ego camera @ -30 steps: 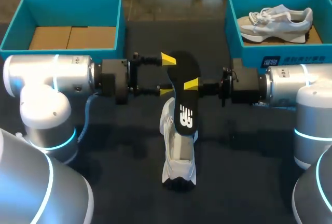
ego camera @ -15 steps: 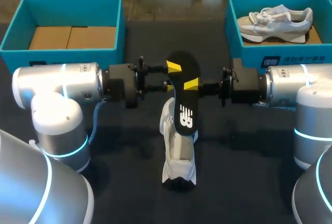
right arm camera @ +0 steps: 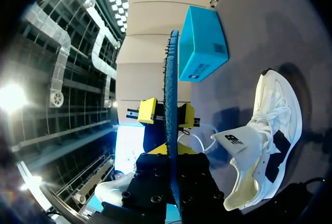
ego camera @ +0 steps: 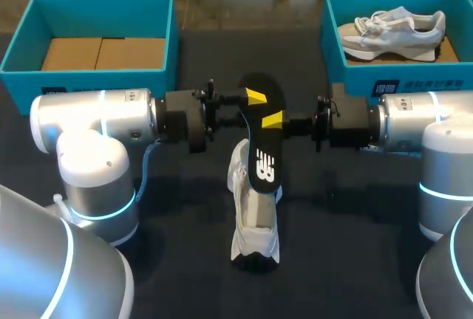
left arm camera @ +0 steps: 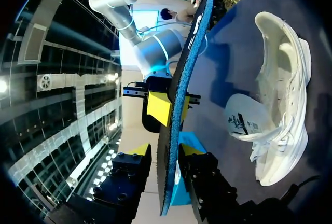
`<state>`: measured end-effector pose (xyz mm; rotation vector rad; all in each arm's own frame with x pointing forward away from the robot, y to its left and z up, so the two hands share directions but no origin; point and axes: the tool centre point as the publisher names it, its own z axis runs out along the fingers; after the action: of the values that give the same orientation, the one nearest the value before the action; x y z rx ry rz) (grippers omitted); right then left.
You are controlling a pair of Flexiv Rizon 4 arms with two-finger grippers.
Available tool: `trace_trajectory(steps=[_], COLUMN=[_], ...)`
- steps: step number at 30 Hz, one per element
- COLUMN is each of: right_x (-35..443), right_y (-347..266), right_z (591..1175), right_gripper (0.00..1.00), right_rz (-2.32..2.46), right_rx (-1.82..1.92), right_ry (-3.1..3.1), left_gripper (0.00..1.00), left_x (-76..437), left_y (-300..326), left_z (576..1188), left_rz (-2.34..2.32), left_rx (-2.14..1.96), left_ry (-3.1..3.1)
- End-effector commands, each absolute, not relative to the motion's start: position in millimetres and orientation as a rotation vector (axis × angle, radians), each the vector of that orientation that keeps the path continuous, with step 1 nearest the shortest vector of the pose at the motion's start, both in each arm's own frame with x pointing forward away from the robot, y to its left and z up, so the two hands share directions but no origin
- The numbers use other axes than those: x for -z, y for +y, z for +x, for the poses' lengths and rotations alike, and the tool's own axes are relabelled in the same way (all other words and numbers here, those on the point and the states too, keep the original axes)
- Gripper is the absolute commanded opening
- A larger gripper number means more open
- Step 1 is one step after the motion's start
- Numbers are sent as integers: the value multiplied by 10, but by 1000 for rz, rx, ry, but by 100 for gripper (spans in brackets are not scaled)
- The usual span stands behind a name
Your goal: Take the shoe out of the shoebox, open the shoe tongue, remove and reinsert the insole, then place the shoe into the shoebox
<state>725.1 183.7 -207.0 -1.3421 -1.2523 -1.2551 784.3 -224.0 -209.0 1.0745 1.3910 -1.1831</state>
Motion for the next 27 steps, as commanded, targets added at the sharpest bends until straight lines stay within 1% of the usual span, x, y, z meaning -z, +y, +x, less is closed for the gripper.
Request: trace_trajectory(steps=[1, 2, 9, 10, 11, 19, 20, 21, 22, 23, 27], right_x=[2076, 2076, 2076, 2076, 2076, 2076, 2076, 2076, 2078, 2079, 2085], right_y=[1851, 1851, 1851, 1851, 1851, 1851, 1851, 1851, 1841, 1831, 1717], right_z=[7250, 7250, 7250, 7250, 7250, 7250, 7250, 7250, 7249, 7248, 7220], right_gripper=[0, 0, 0, 0, 0, 0, 2, 33, 71, 100, 100], right_rz=[-1344, -1344, -1344, -1344, -1344, -1344, -1344, -1344, -1340, -1338, -1306], right_rx=[1256, 1256, 1256, 1256, 1256, 1256, 1256, 1256, 1256, 1257, 1265], right_ry=[-1252, -1252, -1252, -1252, -1252, -1252, -1252, -1252, -1255, -1262, -1348], left_gripper=[21, 19, 16, 13, 0, 0, 0, 0, 0, 0, 0], left_x=[2116, 2119, 2130, 2133, 2136, 2138, 2135, 2132, 2129, 2126, 2109], left_y=[-2295, -2296, -2289, -2289, -2290, -2297, -2294, -2290, -2286, -2281, -2235], left_z=[7872, 7868, 7825, 7819, 7813, 7780, 7779, 7777, 7774, 7770, 7730], left_rz=[1078, 1079, 1088, 1090, 1092, 1108, 1107, 1106, 1105, 1105, 1117], left_rx=[1183, 1182, 1185, 1185, 1184, 1173, 1172, 1172, 1171, 1169, 1148], left_ry=[1387, 1387, 1379, 1378, 1377, 1365, 1365, 1364, 1363, 1363, 1365])
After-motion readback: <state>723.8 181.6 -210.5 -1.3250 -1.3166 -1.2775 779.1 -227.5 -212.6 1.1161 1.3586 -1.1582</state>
